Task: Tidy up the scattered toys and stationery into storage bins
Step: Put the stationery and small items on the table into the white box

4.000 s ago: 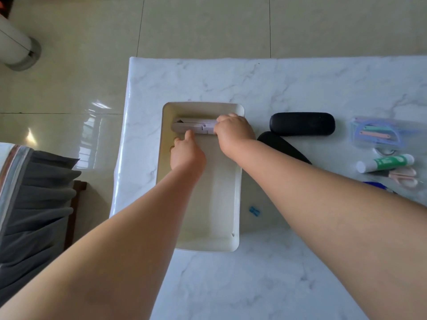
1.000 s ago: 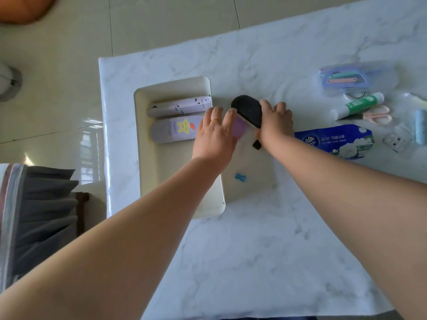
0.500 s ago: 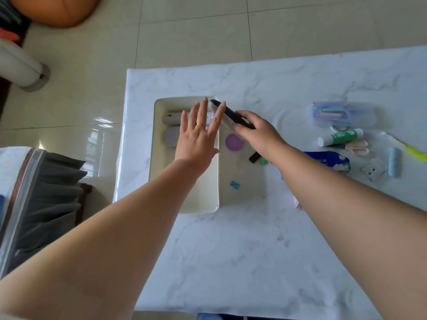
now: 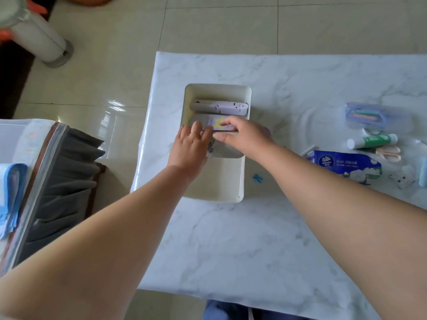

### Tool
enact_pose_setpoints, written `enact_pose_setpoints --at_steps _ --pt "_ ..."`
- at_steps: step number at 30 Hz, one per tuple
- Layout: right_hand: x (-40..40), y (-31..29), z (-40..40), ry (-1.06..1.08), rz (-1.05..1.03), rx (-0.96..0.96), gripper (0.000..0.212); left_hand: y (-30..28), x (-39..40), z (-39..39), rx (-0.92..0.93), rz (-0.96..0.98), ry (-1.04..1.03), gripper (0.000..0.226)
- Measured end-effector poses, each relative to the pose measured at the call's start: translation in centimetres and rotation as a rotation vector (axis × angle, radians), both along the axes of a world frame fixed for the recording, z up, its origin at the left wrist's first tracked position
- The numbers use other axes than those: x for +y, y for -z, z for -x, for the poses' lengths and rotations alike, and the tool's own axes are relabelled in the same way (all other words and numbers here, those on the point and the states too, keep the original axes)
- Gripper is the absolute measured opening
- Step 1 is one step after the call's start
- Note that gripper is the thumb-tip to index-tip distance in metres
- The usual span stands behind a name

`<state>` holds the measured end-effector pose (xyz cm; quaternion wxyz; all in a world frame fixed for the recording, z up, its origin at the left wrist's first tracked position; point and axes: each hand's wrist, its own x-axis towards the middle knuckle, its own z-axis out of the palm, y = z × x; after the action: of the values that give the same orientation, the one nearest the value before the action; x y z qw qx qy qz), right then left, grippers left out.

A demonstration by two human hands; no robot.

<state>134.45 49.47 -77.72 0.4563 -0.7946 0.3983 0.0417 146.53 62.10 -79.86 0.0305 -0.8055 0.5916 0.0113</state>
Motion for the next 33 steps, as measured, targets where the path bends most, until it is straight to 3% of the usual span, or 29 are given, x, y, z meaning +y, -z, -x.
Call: enact_pose_setpoints --at_steps 4,8,13,17,24,29,33 --pt "0.7 2.1 -1.9 -0.277 0.317 0.113 0.068 1.4 -0.1 -1.3 0.016 -0.068 -0.006 0.055" --pt "1.2 4.2 -3.0 -0.377 0.492 0.335 0.065 3.0 -0.9 -2.3 0.071 -0.193 0.0 0.056" --pt "1.5 6.3 -3.9 -0.359 0.547 0.411 0.046 4.7 -1.9 -2.5 0.166 -0.274 -0.034 0.058" --pt "1.4 6.7 -4.2 -0.337 0.51 0.448 0.043 5.6 -2.5 -3.0 0.154 -0.328 -0.018 0.06" --pt "0.8 6.8 -3.7 -0.307 0.509 0.349 0.045 5.2 -3.1 -3.3 0.155 -0.34 0.033 0.074" --pt "-1.0 4.8 -1.5 -0.138 0.576 0.175 0.043 3.2 -5.3 -1.2 0.201 -0.175 0.022 0.074" --pt "-2.8 3.7 2.7 0.017 0.594 0.147 0.044 1.9 -7.4 2.9 0.185 -0.073 0.034 0.075"
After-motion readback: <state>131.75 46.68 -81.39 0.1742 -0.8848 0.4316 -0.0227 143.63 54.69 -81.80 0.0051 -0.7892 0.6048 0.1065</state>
